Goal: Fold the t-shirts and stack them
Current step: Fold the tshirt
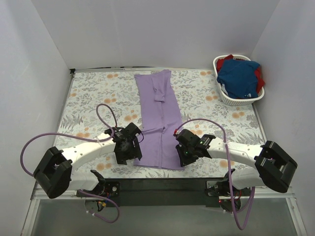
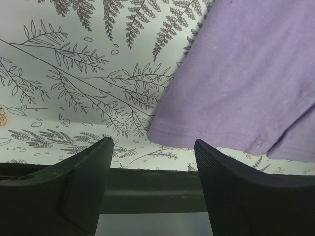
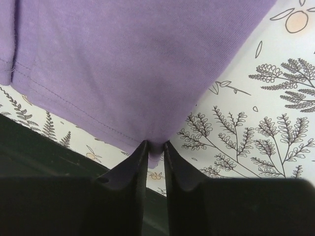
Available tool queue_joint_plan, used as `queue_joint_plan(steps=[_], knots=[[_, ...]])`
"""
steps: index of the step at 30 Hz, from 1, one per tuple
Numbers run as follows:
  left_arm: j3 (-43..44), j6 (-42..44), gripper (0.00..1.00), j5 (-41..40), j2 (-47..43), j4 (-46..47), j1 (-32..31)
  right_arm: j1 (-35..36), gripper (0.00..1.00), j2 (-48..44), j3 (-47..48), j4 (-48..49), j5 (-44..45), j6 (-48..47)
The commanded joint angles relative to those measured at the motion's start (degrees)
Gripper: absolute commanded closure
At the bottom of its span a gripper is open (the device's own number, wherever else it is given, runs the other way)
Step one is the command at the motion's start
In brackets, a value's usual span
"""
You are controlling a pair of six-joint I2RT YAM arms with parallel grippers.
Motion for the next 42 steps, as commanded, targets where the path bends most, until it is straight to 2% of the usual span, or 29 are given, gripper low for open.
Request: queue_joint_plan(steps=[1,4,8,12,15,34,36,38,40,42], knots=[[1.7,-1.8,0.35,-1.9,1.0,-1.1,-1.2,0.3,0.78,1.9,-2.3,-1.3,-2.1,0.0],[1.8,-2.5,0.35,-2.0,2.3,-1.0,-2.5,0.7,0.8,2.1,-2.2,-1.3,-3.3,-0.3],[1.8,-3.3,0.38,-2.1,3.3,-0.7,-3.6,0.7,0.99,2.4,-1.8,-1.9,-2.9,-0.7],[2.3,-3.7,0.45,-3.3,3.2,-0.9,-4.0,0.7,0.99,1.1,-1.5,-3.1,-1.4,-0.8],[3.0,-3.2,0.6,-3.7,3.9,-0.9,-4.0,0.7,0.99,0.3,-1.4,-3.8,-1.3,-1.1],[1.3,-2.9,0.66,-0.8,8.7,1.2,-5.6,0.7,0.99,-0.8,-2.4,-4.2,-0.5,-1.3],[0.9,-3.3,0.78,-0.2,8.7,1.1,-6.1,0.7,0.99,-0.8,-2.3,-4.1,-0.5,-1.4],[0.3,-3.5,0.85,0.0,8.5,1.1,-6.4,0.7,0.99,-0.6,-2.2,-4.1,-0.5,-1.4],[0.0,-3.5,0.99,0.6,8.3,0.9,-6.6,0.7,0.99,-0.5,-2.4,-4.2,-0.7,-1.6],[0.1,-3.8,1.0,1.7,7.9,0.5,-6.9,0.7,0.99,-0.8,-2.4,-4.7,-1.5,-1.8]])
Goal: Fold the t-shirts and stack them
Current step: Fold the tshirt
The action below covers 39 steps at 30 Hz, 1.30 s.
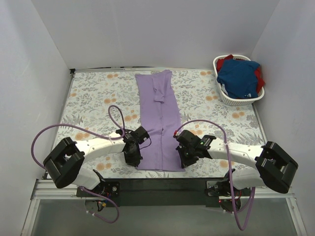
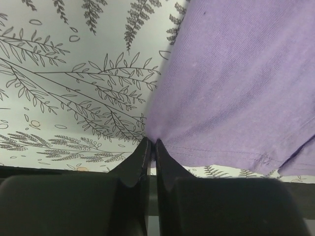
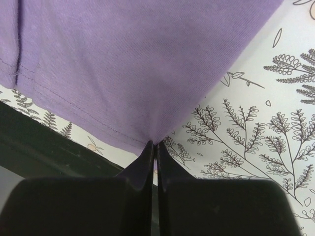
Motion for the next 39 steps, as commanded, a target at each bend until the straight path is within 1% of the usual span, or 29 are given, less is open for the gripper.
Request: queue_joint_plan(steps=[1,4,6,8,11,14,16,19,20,21,22,23,24,25,27,29,30,33,39], knots=[[-1.3,-1.1,1.0,1.9,-1.3,-2.1,-1.1,0.5,0.99,-0.5,-1.7,-4.6,0.2,-0.9],[-0.6,-2.5,1.0,2.8,-3.2,-4.3,-2.7,0.5,0.99,-2.2,-2.2,-6.2,-2.5,-1.5],[-0.6,-3.5,1.0,6.0,-4.8,-5.4,-4.7,0.8,0.99,-3.3,-2.6,-8.4,-4.9,-2.2],[-0.9,-5.1,1.0,7.1,-5.6,-6.8,-6.6,1.0,0.99,-4.7,-2.8,-9.5,-7.7,-2.5],[-1.7,-7.3,1.0,8.9,-7.4,-7.6,-8.7,1.1,0.99,-6.8,-2.9,-11.5,-9.2,-2.6],[-2.1,-8.1,1.0,8.9,-9.7,-6.3,-8.7,1.0,0.99,-6.8,-1.1,-12.6,-7.0,-3.7],[0.4,-7.8,1.0,7.2,-9.6,-5.4,-8.5,0.5,0.99,-5.6,2.3,-13.1,-4.9,-4.6],[4.5,-4.2,1.0,3.8,-6.6,-4.1,-6.1,-2.2,0.99,-2.7,6.4,-12.9,0.2,-6.3],[5.5,-3.1,1.0,1.5,-4.9,-3.7,-3.5,-4.2,0.99,-0.7,9.6,-13.0,2.5,-7.2],[6.7,-0.5,1.0,0.9,-4.1,-2.3,-2.0,-5.3,0.99,0.2,11.3,-12.9,4.1,-8.4],[8.5,0.9,1.0,0.3,-3.5,-1.2,1.4,-6.5,0.99,1.1,12.8,-12.8,4.7,-9.4],[9.4,2.0,1.0,0.0,-2.5,-0.1,3.4,-9.0,0.99,2.6,16.3,-12.5,5.7,-11.5],[10.2,4.7,1.0,0.5,-2.0,3.1,5.2,-10.3,0.99,3.5,18.0,-12.2,6.0,-12.7],[10.9,5.6,1.0,0.3,-1.5,4.8,8.1,-11.7,0.99,4.4,20.1,-12.0,6.2,-13.9],[13.4,8.5,1.0,-0.7,0.8,9.2,10.2,-15.0,0.99,7.4,26.1,-11.9,7.1,-17.4],[17.0,10.4,1.0,-1.7,3.0,11.1,12.5,-17.7,0.99,10.8,29.8,-11.9,7.1,-20.3],[18.3,11.1,1.0,-3.7,5.6,12.4,12.9,-18.5,0.99,12.0,33.7,-11.8,7.0,-21.0],[21.2,13.4,1.0,-4.9,8.5,15.6,15.0,-20.7,0.99,16.6,39.6,-11.5,6.6,-23.9],[24.2,14.9,1.0,-7.1,14.4,19.5,18.4,-23.8,0.99,24.3,44.8,-8.9,3.8,-26.0]])
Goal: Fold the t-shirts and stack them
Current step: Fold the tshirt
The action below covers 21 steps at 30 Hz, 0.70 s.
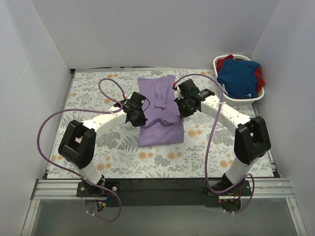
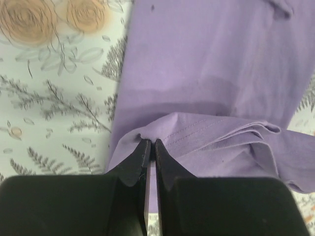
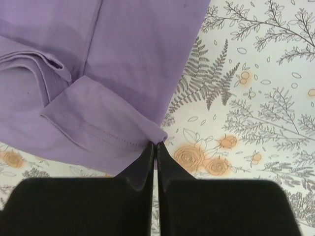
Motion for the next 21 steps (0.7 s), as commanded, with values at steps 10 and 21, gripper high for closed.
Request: queue_joint_plan(steps=[10,21], knots=[[3.1,3.1,1.0,-4.4,4.7,9.3,5.4,-2.9,0.99,8.3,7.2,4.3,-1.7,-3.2],[4.5,4.7,1.0,-4.2,5.6,13.0,6.3,-3.9,0.99,11.1,11.8,4.4,-0.8,-3.8]])
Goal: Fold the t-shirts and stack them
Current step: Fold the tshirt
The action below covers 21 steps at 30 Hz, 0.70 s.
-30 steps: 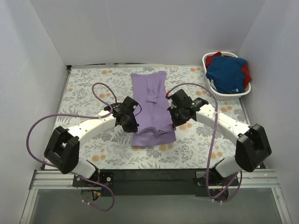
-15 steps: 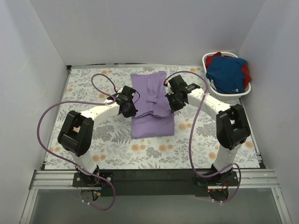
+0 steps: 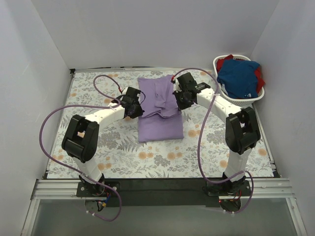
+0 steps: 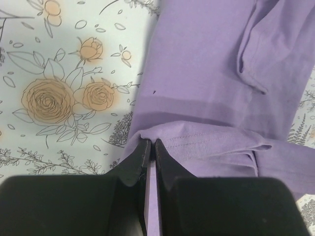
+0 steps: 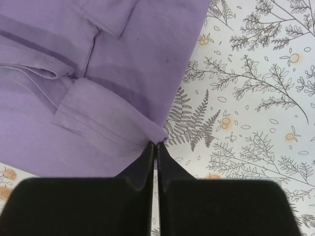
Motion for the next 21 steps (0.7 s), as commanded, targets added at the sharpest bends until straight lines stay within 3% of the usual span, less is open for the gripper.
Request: queue_joint_plan(steps=[1,21], knots=[[3.0,1.6,1.0,-1.6,0.4,2.5,0.5,-0.7,0.99,1.5,3.5,1.7,0.6,-1.0],[5.0,2.4,0.99,-2.5,7.8,7.4,2.1,-3.2,0.96,9.7,6.3,6.7,-0.7,-0.9]])
